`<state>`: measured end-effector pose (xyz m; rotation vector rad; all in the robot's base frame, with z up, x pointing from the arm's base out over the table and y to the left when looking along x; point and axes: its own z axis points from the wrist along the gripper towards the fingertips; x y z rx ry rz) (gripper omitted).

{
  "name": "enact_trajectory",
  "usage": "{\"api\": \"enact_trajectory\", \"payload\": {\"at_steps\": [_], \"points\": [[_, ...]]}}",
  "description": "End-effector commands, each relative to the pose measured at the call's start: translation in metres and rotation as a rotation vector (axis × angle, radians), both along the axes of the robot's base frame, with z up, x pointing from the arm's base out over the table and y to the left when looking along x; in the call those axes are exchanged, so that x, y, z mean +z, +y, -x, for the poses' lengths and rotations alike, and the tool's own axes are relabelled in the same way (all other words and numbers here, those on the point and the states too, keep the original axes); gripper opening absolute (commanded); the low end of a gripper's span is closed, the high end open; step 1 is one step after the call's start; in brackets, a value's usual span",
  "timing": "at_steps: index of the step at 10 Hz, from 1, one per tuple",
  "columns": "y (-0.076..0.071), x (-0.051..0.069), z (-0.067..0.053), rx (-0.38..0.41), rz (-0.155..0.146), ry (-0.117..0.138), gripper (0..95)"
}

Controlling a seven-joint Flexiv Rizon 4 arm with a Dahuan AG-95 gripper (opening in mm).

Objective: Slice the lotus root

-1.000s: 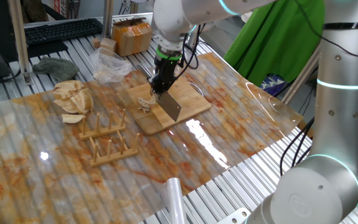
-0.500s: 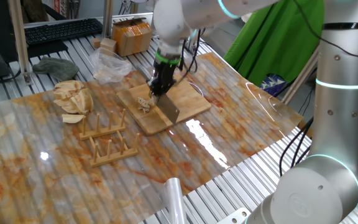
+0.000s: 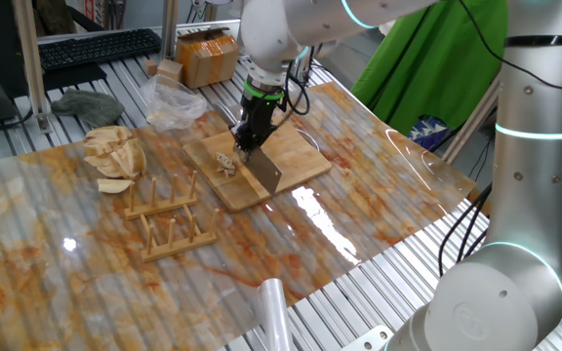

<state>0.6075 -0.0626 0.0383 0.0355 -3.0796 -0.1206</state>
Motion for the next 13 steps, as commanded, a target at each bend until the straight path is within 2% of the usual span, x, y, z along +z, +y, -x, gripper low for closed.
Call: {"api": "enact_trajectory", "payload": {"at_steps": [1, 4, 5, 7, 11, 12, 13], "points": [[0.001, -0.004, -0.001, -0.005, 0.003, -0.017, 0.0], [0.004, -0.001, 0.000, -0.026, -0.008, -0.019, 0.0], [0.007, -0.001, 0.000, -0.027, 0.002, -0.018, 0.0], [0.008, 0.002, 0.000, -0.026, 0.004, -0.017, 0.0], [0.005, 0.029, 0.002, -0.017, 0.029, 0.009, 0.0], [0.004, 0.034, 0.003, -0.010, 0.045, 0.010, 0.0], [0.002, 0.038, 0.003, -0.008, 0.048, 0.010, 0.0]]}}
